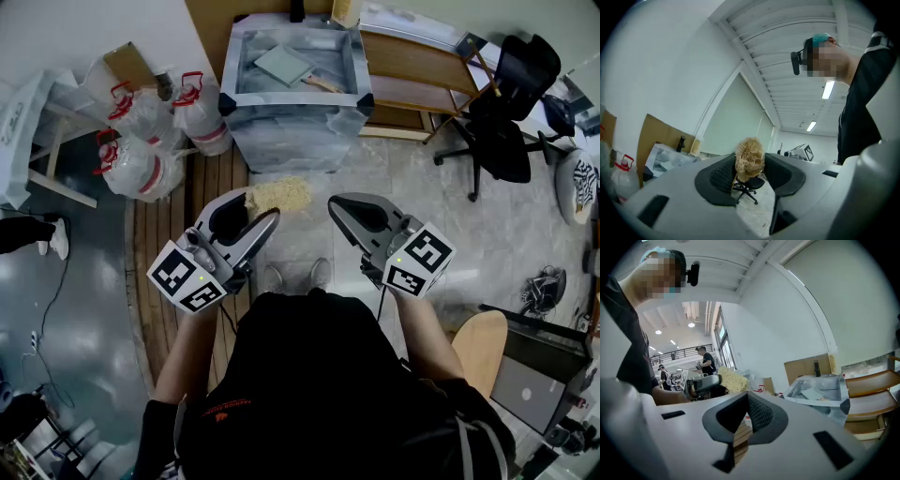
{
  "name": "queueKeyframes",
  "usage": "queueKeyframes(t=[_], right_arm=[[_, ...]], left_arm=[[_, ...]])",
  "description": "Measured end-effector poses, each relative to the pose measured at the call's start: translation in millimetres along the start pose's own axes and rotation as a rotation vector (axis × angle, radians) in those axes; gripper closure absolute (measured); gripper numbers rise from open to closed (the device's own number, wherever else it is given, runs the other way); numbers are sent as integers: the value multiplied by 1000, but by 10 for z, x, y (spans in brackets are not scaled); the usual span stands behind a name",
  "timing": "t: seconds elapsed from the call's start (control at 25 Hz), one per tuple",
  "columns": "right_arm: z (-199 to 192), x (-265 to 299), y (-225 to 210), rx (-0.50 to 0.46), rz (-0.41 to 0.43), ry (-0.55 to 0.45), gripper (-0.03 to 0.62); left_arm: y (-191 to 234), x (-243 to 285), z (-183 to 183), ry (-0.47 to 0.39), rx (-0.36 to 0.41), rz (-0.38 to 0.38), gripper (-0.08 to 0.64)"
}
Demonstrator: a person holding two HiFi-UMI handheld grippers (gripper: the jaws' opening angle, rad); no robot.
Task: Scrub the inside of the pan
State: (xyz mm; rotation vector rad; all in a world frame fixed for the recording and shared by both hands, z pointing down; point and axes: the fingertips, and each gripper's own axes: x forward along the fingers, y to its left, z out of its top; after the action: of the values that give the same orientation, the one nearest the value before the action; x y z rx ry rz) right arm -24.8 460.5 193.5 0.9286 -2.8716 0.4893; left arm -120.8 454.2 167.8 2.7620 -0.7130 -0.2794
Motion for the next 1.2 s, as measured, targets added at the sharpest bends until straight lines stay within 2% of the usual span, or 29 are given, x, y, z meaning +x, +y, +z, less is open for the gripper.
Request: queueKeyframes(t=[0.64, 1.2], right_arm=[[12, -8, -225, 6, 19, -2, 588], [-28, -581, -427, -6, 77, -28, 588]], left_arm=[[36, 268, -107, 35, 52, 6, 380], [-336, 677, -279, 48, 107, 40, 380]])
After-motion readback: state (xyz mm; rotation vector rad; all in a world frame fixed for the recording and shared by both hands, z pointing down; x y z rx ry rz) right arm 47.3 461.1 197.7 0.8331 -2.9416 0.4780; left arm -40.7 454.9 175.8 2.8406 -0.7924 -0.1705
